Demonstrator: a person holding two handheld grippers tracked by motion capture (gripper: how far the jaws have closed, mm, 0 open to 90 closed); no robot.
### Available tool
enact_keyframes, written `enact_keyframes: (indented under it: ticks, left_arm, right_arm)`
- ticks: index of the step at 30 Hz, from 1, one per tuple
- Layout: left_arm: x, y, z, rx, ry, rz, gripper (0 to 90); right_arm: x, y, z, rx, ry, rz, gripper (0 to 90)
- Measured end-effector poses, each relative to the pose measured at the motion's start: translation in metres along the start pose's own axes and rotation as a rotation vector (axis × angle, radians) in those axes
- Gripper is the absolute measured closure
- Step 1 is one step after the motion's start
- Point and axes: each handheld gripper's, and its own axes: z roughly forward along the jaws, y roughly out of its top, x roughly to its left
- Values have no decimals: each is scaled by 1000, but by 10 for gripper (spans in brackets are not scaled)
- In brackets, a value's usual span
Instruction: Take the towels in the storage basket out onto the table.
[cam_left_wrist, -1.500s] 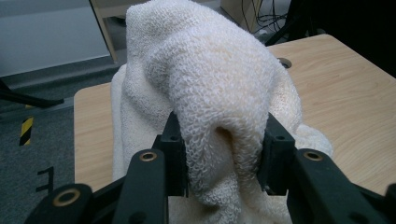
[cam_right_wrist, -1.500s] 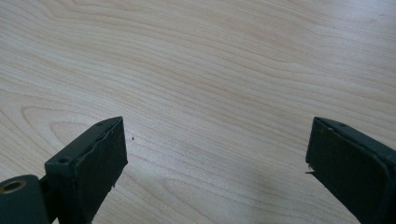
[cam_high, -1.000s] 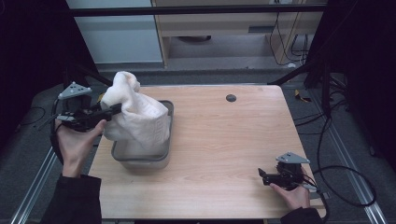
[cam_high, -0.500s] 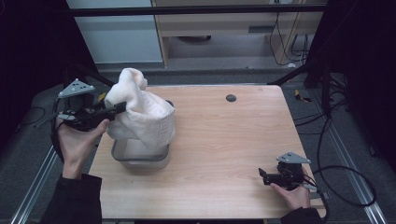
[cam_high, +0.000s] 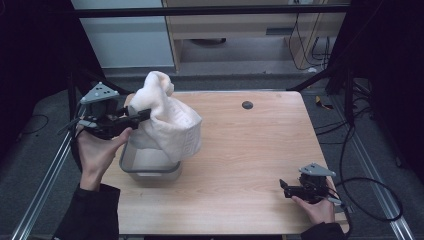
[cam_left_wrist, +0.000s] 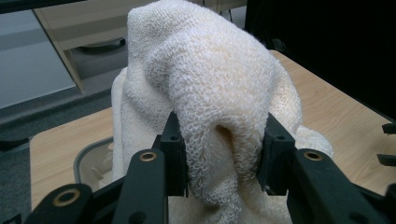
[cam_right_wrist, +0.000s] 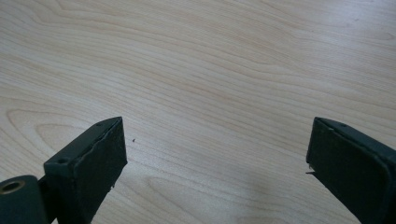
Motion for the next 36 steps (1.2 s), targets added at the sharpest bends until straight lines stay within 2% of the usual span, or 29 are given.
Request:
enact_keyframes:
  ticks: [10, 16, 27, 36]
  left_arm:
    - [-22, 6, 15, 13, -44, 43, 607]
    - [-40, 10, 31, 11, -79, 68, 607]
    - [-64, 11, 57, 6, -125, 85, 606]
    - [-82, 8, 81, 11, -156, 105, 606]
  right_arm:
    - [-4, -2, -2, -4, -26, -7, 49]
    - [-4, -2, -3, 1, -35, -8, 48]
    - [-7, -3, -5, 8, -48, -15, 48]
    - [-12, -5, -5, 11, -45, 3, 52]
